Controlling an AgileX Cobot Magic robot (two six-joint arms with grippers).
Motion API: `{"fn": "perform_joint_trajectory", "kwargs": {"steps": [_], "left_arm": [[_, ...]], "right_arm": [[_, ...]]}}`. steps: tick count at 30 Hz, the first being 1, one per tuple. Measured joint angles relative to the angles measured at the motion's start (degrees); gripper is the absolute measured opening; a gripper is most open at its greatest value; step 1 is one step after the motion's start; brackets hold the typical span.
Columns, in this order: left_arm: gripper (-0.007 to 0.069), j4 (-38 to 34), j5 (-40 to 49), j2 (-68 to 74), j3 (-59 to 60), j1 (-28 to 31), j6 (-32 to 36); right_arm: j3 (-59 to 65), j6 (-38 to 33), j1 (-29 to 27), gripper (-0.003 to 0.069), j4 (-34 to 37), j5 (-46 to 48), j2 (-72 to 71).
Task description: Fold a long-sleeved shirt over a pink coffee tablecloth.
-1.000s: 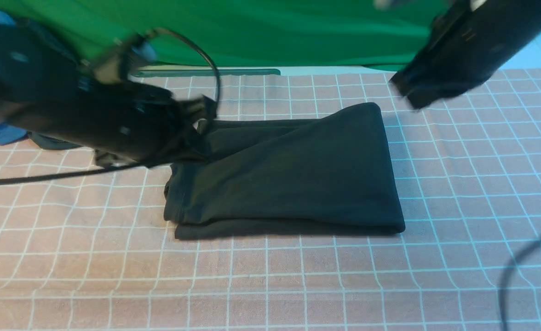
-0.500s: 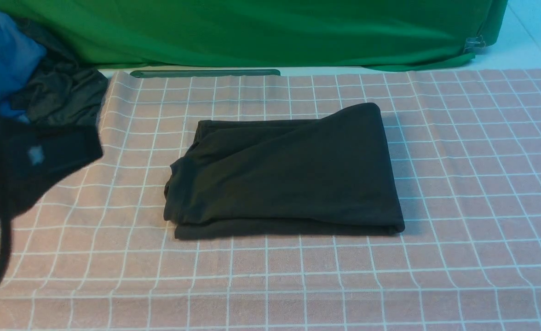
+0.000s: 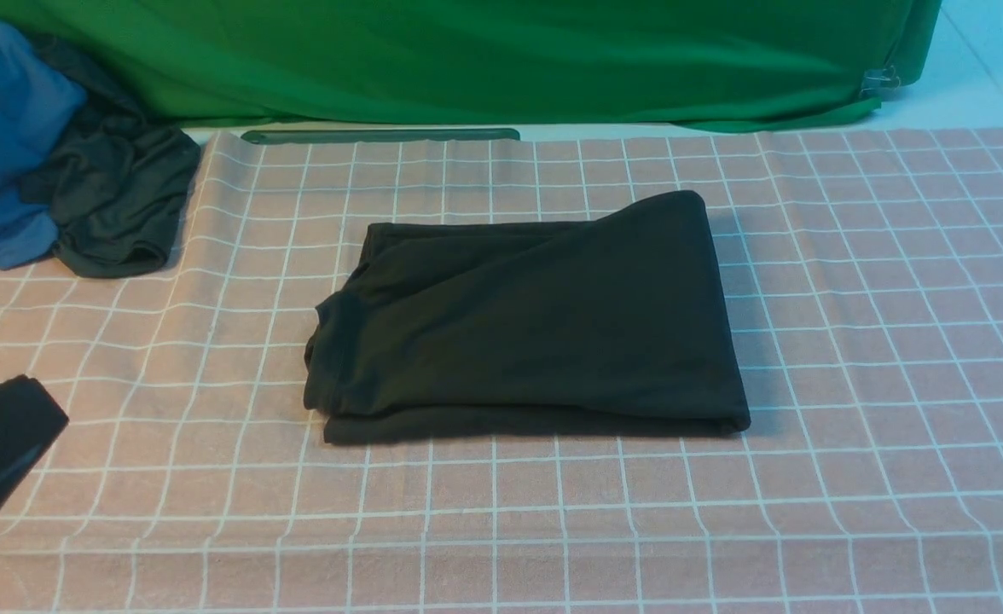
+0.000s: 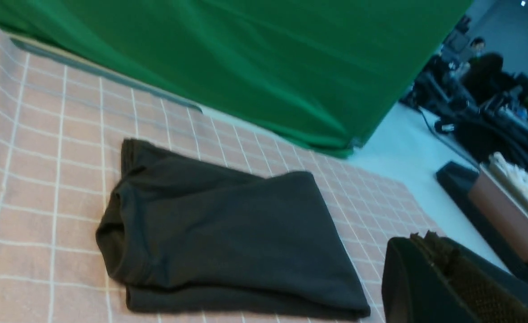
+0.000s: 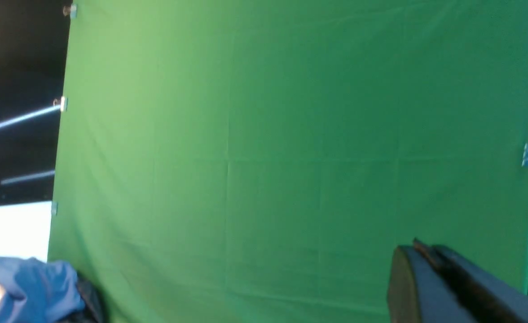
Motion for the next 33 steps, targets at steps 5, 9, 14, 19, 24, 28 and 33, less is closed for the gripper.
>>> {"fn": "perform_joint_trajectory", "kwargs": {"steps": [5,9,14,19,24,28,33], "left_arm": [[0.0014,0.23,-1.28,0.00,0.18,0.00,0.00],[0.0014,1.94,-1.44,0.00,0.18,0.00,0.00],[0.0014,4.75,-1.44,0.00,0.18,0.00,0.00],[0.0014,6.03,-1.44,0.00,0.18,0.00,0.00],[0.0014,6.25,-1.44,0.00,0.29,0.00,0.33],[0.0014,7.05,-1.87,-0.14,0.93,0.49,2.32],[0.0014,9.71,-5.65,-4.64,7.02,5.00,4.41]], "right_arm": [[0.11,0.05,0.00,0.0069,-0.05,-0.34,-0.07],[0.11,0.05,0.00,0.0078,-0.05,-0.42,-0.07],[0.11,0.05,0.00,0.0090,-0.11,-0.42,-0.07],[0.11,0.11,0.00,0.0090,-0.17,-0.42,-0.07],[0.11,0.11,0.00,0.0093,-0.17,-0.42,-0.07],[0.11,0.11,0.00,0.0103,-0.17,-0.42,-0.07],[0.11,0.16,0.00,0.0112,-0.17,-0.42,-0.07]]}}
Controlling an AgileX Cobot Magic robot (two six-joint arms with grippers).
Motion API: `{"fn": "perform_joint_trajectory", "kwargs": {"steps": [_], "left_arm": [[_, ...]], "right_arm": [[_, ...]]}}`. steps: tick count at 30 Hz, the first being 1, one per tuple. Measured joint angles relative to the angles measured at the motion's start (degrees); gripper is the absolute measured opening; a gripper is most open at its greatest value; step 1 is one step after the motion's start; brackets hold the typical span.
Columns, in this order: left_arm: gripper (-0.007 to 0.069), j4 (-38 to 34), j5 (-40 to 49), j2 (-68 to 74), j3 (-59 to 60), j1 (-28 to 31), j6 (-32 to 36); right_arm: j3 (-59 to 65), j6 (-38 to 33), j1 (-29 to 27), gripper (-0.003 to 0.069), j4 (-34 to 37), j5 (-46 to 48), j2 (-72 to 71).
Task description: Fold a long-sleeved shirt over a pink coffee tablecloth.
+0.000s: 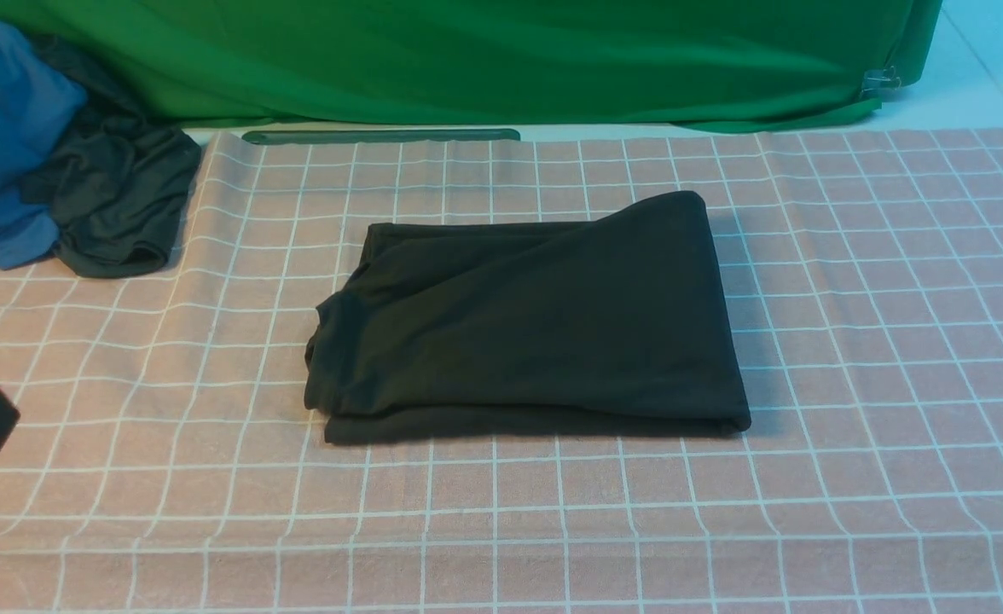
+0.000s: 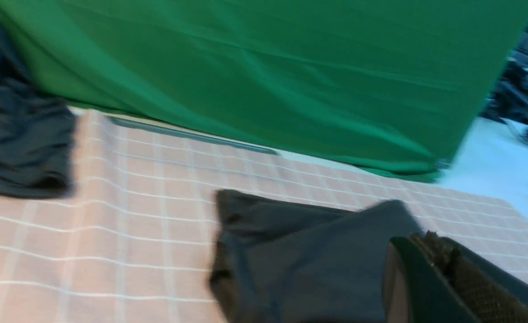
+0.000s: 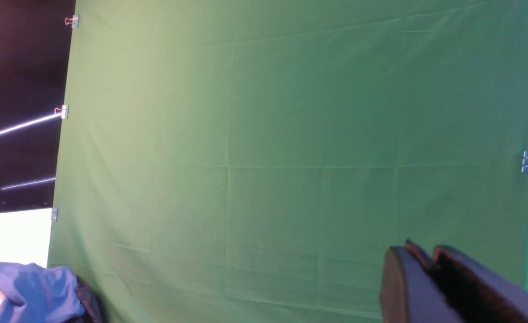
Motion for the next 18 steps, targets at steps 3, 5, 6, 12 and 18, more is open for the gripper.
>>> {"fn": "perform_joint_trajectory", "kwargs": {"steps": [3,5,6,12,18], "left_arm": [[0.0014,1.25,-2.97,-5.19,6.71,4.25,0.05],[0.0014,1.70,-5.15,-7.00,10.35,6.31,0.18],[0.0014,1.96,-6.36,-7.39,12.55,7.05,0.17],[0.0014,3.04,-8.10,-7.66,20.23,8.13,0.17],[0.0014,6.80,-8.28,-7.83,20.51,8.00,-1.01]], "right_arm": [[0.00,0.00,0.00,0.0121,0.00,0.00,0.00],[0.00,0.14,0.00,0.0125,0.00,0.00,0.00],[0.00,0.14,0.00,0.0127,0.00,0.00,0.00],[0.00,0.33,0.00,0.0143,0.00,-0.02,0.00],[0.00,0.33,0.00,0.0144,0.00,0.00,0.00]]}}
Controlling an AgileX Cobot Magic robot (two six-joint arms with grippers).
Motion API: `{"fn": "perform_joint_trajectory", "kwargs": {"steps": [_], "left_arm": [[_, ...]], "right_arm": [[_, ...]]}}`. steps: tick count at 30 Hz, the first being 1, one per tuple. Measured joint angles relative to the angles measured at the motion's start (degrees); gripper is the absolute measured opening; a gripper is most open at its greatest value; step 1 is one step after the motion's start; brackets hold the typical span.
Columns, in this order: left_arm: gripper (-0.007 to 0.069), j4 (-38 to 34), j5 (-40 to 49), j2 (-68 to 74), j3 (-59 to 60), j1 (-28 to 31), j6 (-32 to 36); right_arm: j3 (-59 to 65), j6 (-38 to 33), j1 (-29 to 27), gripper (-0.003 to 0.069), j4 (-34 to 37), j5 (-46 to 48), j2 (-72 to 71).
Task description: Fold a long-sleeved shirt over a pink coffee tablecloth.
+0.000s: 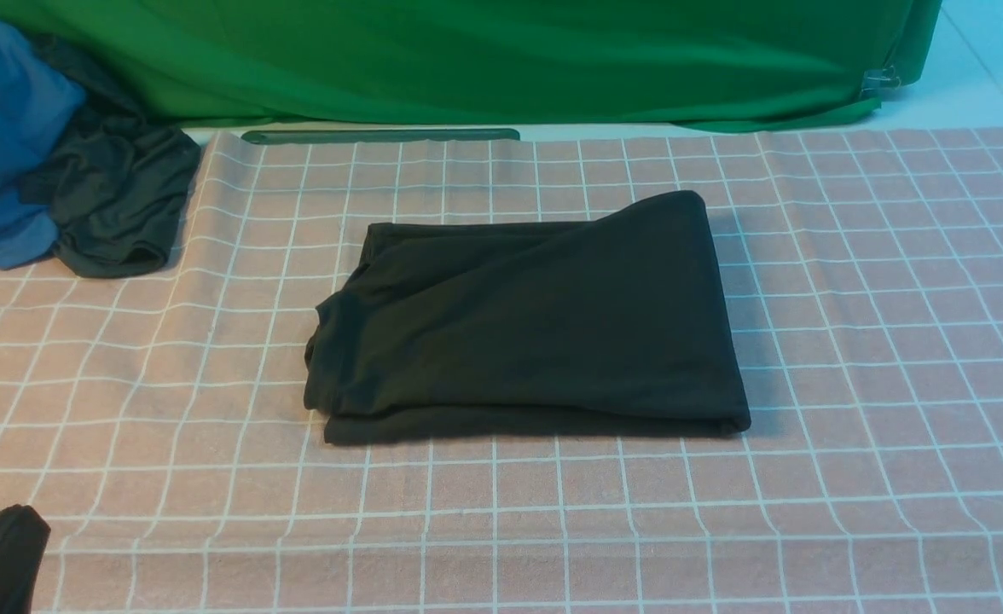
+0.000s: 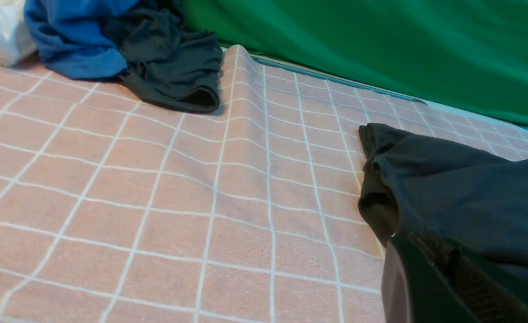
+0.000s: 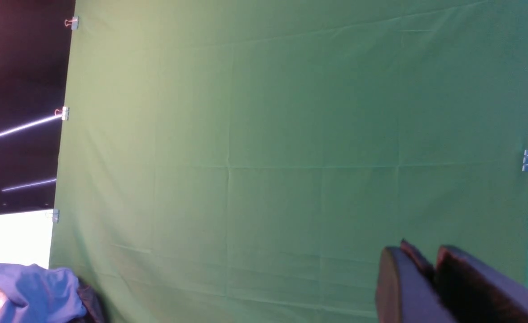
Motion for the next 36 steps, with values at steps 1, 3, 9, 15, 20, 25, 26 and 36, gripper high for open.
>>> {"fn": "perform_joint_trajectory", "kwargs": {"steps": [1,3,9,15,20,25,26,36], "left_arm": [[0.0014,1.31,-0.07,0.00,0.00,0.00,-0.04],[0.0014,3.35,-0.13,0.00,0.00,0.00,-0.10],[0.0014,5.14,-0.18,0.00,0.00,0.00,-0.10],[0.0014,5.14,-0.18,0.00,0.00,0.00,-0.10],[0.0014,5.14,-0.18,0.00,0.00,0.00,-0.05],[0.0014,5.14,-0.18,0.00,0.00,0.00,0.07],[0.0014,5.14,-0.18,0.00,0.00,0.00,0.07],[0.0014,5.14,-0.18,0.00,0.00,0.00,0.07]], "right_arm": [[0.00,0.00,0.00,0.0144,0.00,0.00,0.00],[0.00,0.00,0.00,0.0144,0.00,0.00,0.00],[0.00,0.05,0.00,0.0144,0.00,0.00,0.00],[0.00,0.05,0.00,0.0154,0.00,0.00,0.00],[0.00,0.05,0.00,0.0173,-0.05,0.00,0.00],[0.00,0.05,0.00,0.0184,-0.05,0.00,0.00],[0.00,0.11,0.00,0.0187,-0.05,0.00,0.00],[0.00,-2.41,0.00,0.0200,-0.05,-1.36,0.00]]}}
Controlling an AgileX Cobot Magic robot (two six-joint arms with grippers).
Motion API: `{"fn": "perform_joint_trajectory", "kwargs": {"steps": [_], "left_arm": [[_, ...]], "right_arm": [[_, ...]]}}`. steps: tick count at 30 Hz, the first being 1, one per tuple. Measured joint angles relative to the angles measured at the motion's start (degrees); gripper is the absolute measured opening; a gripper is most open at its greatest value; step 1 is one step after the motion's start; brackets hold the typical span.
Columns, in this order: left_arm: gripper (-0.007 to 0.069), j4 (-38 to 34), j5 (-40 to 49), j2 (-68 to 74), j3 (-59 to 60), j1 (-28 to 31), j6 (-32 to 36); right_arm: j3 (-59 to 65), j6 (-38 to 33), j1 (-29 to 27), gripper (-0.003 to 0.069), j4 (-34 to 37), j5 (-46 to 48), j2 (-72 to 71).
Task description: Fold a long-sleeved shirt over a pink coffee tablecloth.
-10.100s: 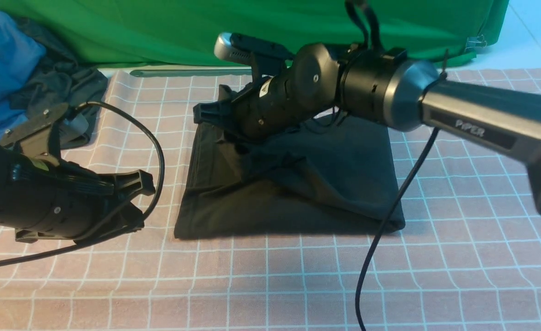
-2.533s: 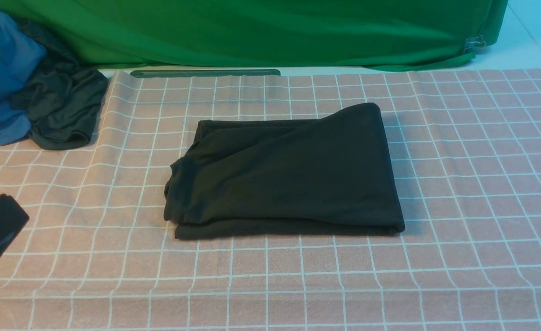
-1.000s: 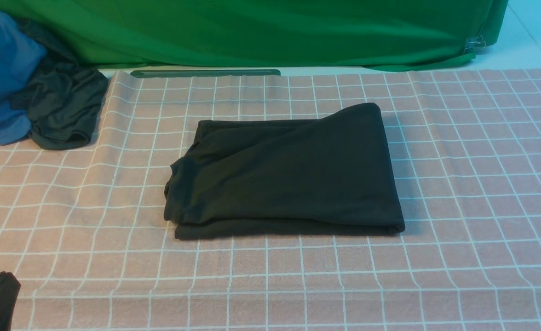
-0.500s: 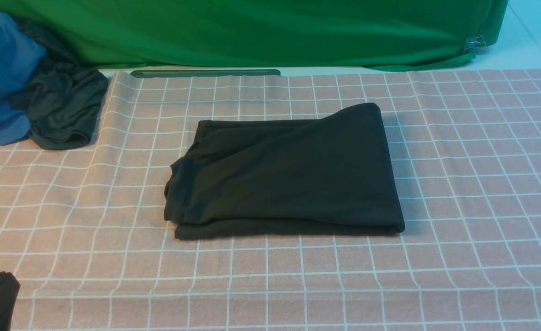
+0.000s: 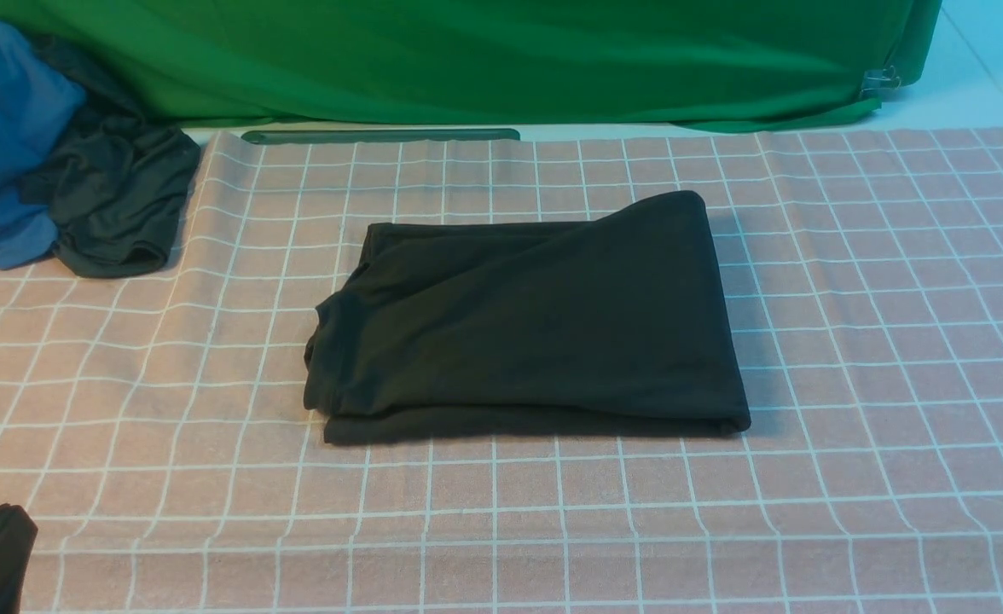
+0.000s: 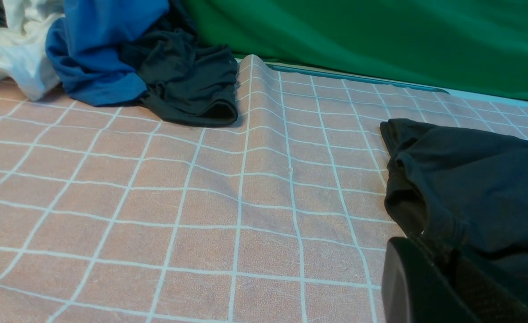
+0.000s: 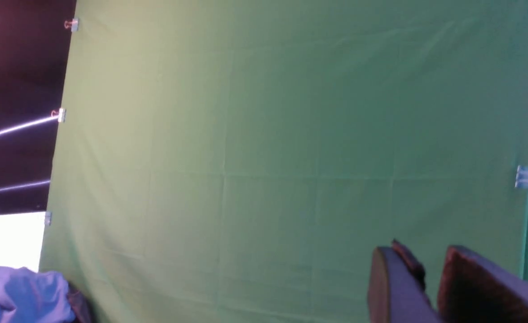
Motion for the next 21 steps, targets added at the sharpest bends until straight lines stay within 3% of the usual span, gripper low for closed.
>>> {"fn": "perform_joint_trajectory", "kwargs": {"steps": [8,15,21], "left_arm": [[0.0014,0.00,-0.10,0.00,0.00,0.00,0.00],[0.0014,0.00,-0.10,-0.02,0.00,0.00,0.00],[0.0014,0.00,-0.10,-0.02,0.00,0.00,0.02]], "right_arm": [[0.21,-0.72,-1.61,0.0217,0.00,1.48,-0.64],[8.09,-2.41,-11.85,0.0217,0.00,9.08,-0.75],[23.95,-4.80,-18.89,0.0226,0.00,10.76,-4.65]]}}
